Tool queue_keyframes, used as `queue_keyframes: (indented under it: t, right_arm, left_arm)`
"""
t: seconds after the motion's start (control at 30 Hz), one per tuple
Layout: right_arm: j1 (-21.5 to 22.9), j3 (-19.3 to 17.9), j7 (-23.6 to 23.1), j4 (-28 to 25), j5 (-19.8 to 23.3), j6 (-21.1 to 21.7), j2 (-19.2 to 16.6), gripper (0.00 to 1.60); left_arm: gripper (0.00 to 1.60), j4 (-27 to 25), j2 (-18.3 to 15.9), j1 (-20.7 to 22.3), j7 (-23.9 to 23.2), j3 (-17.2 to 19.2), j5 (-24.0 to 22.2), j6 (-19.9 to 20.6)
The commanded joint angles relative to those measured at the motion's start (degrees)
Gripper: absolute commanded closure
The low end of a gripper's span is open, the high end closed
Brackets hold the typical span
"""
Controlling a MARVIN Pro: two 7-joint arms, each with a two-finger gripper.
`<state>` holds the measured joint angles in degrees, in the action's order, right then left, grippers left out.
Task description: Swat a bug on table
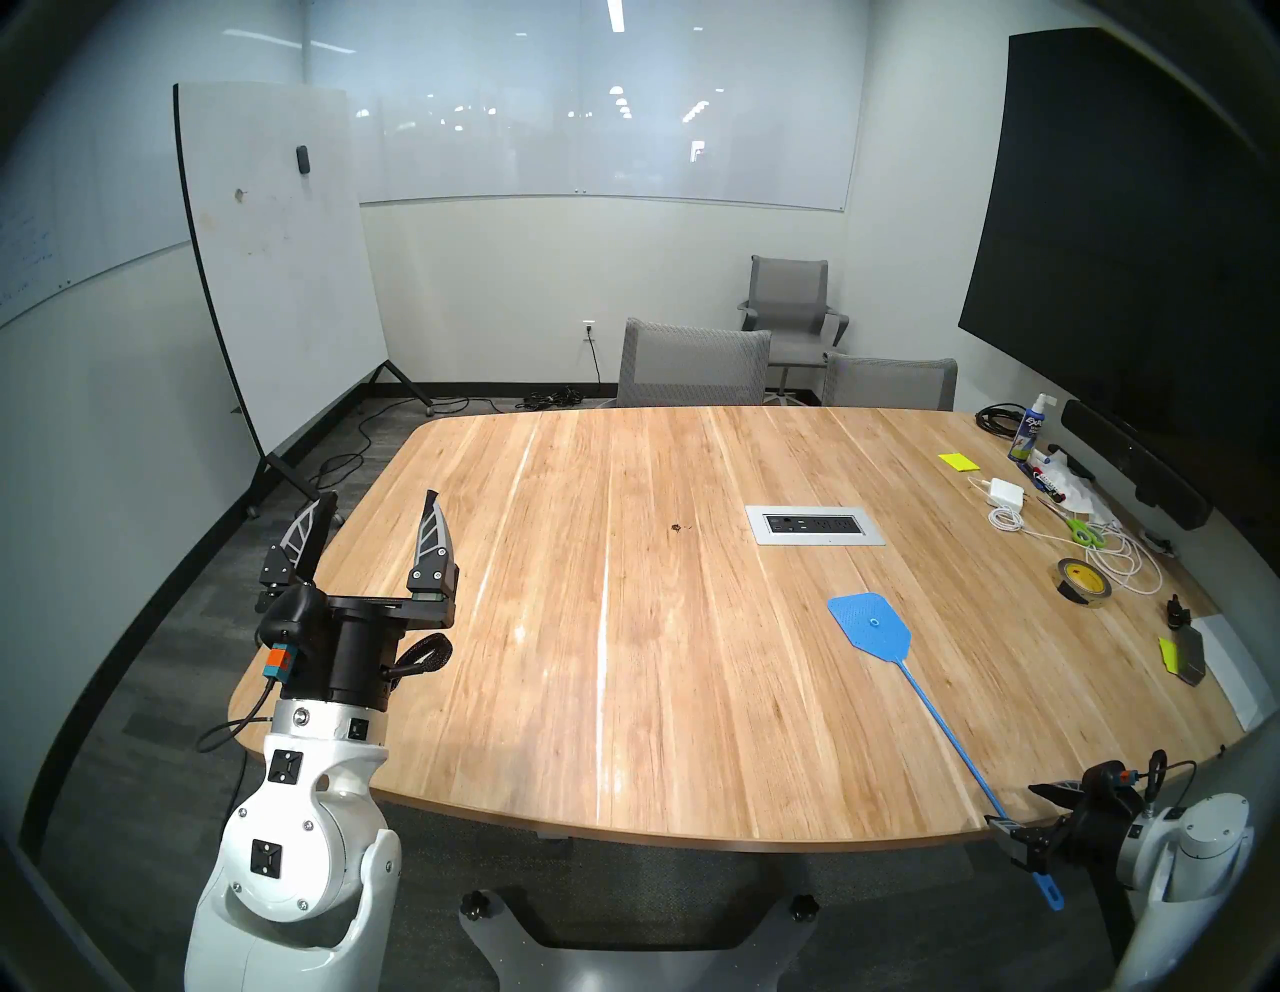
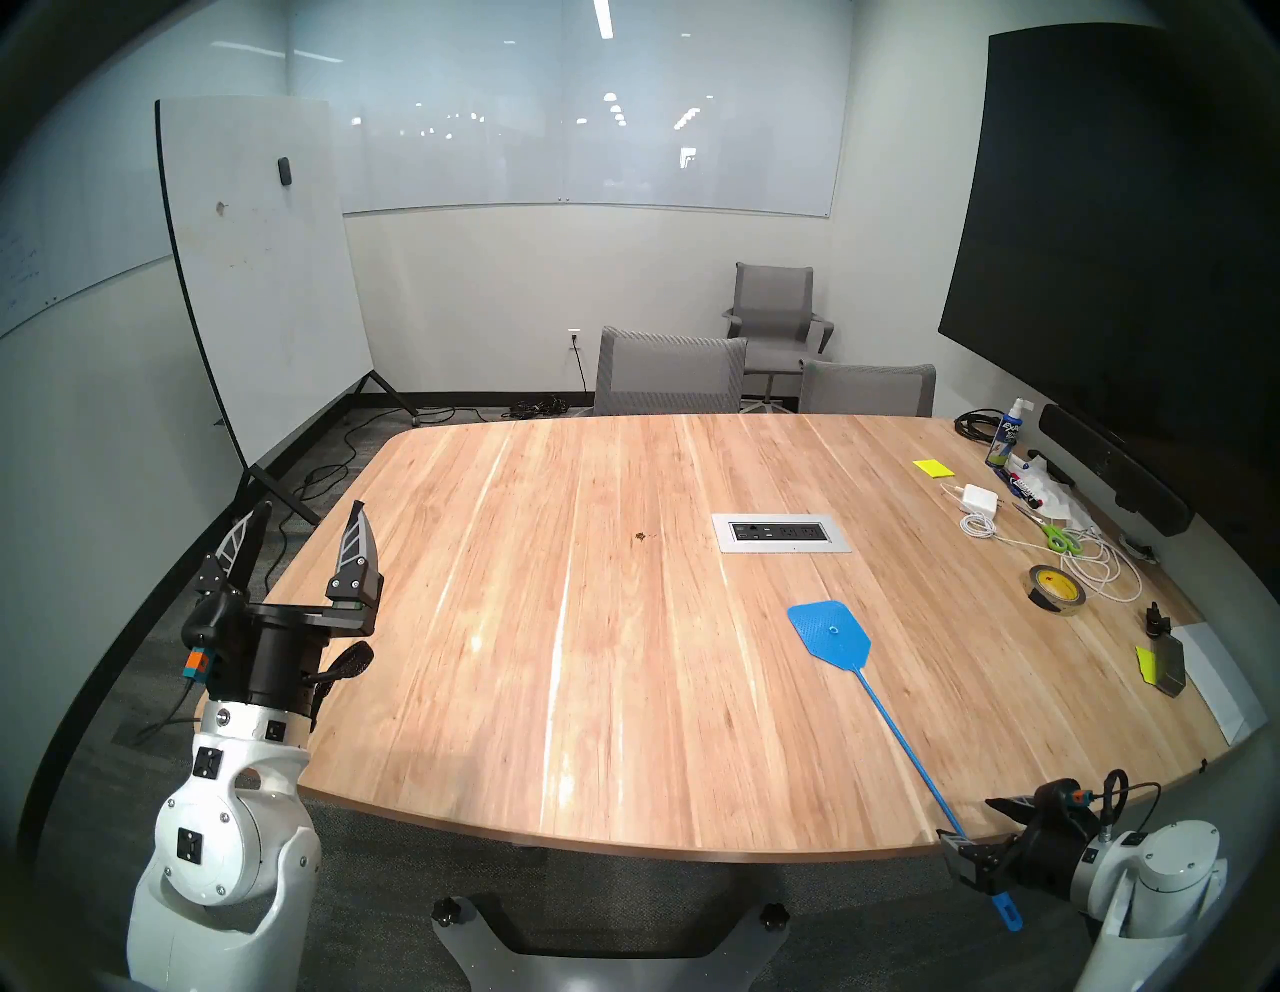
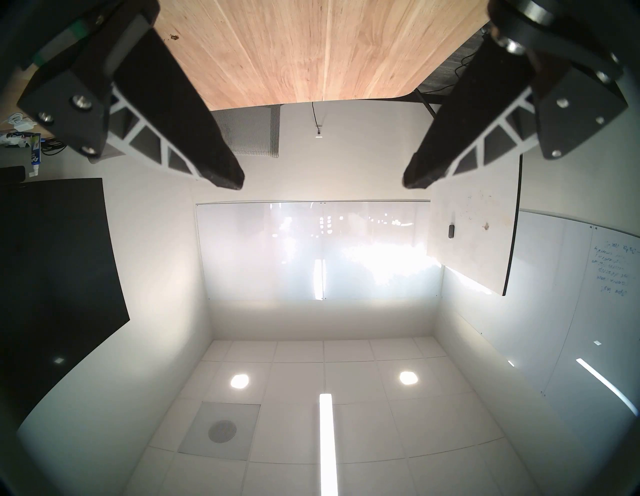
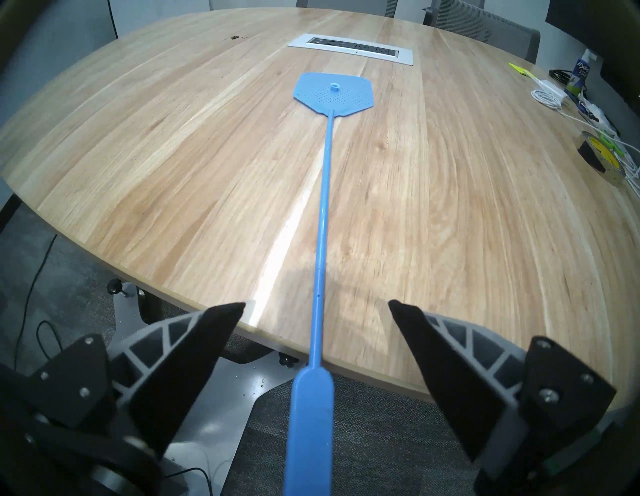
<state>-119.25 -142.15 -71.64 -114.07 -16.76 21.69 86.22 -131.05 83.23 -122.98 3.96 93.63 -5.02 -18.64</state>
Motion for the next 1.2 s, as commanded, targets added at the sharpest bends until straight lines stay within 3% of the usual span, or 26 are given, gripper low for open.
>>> queue_keyframes:
  t: [0.0,0.37,1.17]
  right_arm:
    - [-0.44,-1.04,-1.6,-1.52,0.74,0.79,-0.99,0.0]
    - [-1.52,-3.02,-5.59,-2.6,1.14,4.11,-2.63,0.0]
    - [-4.13,-5.39,-8.18,-1.52,0.42,3.08,-2.83,0.0]
  left_arm:
    - [0.0,-1.21,-0.01,-0.13,-0.05,-0.08,0.02,-0.08]
    - [0.0,-1.2,-0.01,-0.13,-0.05,-0.08,0.02,-0.08]
    - [0.0,-1.22,-0.01,-0.14,-0.05,-0.08,0.02,-0.07]
